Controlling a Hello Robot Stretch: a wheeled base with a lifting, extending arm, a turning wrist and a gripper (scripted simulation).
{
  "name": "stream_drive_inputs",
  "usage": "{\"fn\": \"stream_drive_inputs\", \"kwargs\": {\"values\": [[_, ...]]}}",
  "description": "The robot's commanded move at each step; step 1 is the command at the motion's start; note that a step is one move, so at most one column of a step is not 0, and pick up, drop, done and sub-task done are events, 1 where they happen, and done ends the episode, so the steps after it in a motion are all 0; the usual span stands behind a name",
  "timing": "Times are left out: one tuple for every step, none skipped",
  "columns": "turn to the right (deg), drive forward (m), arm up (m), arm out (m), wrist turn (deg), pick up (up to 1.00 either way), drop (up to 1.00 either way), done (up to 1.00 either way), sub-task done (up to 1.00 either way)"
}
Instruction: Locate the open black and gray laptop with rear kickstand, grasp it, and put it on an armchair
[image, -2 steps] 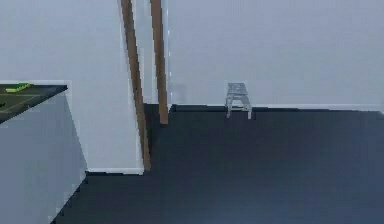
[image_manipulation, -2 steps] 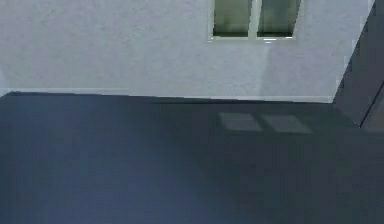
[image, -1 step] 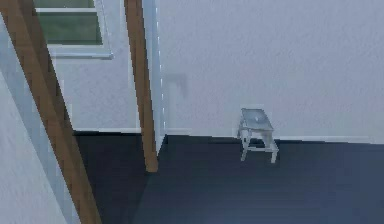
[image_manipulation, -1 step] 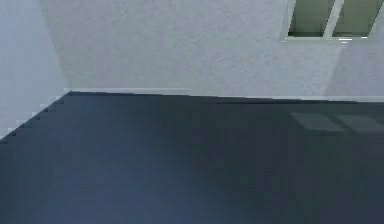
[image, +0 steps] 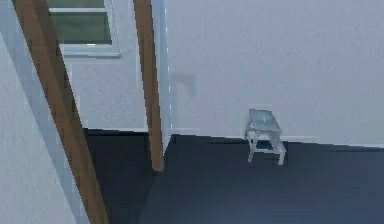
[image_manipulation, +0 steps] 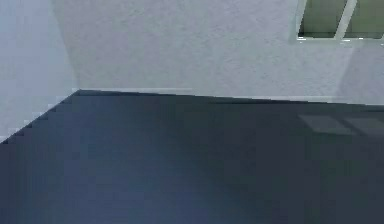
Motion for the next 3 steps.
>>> {"fn": "stream_drive_inputs", "kwargs": {"values": [[30.0, 0.00, 0.00, 0.00, 0.0, 0.00, 0.00, 0.00, 0.00], [0.0, 0.30, 0.00, 0.00, 0.0, 0.00, 0.00, 0.00, 0.00], [-30.0, 0.00, 0.00, 0.00, 0.0, 0.00, 0.00, 0.00, 0.00]]}}
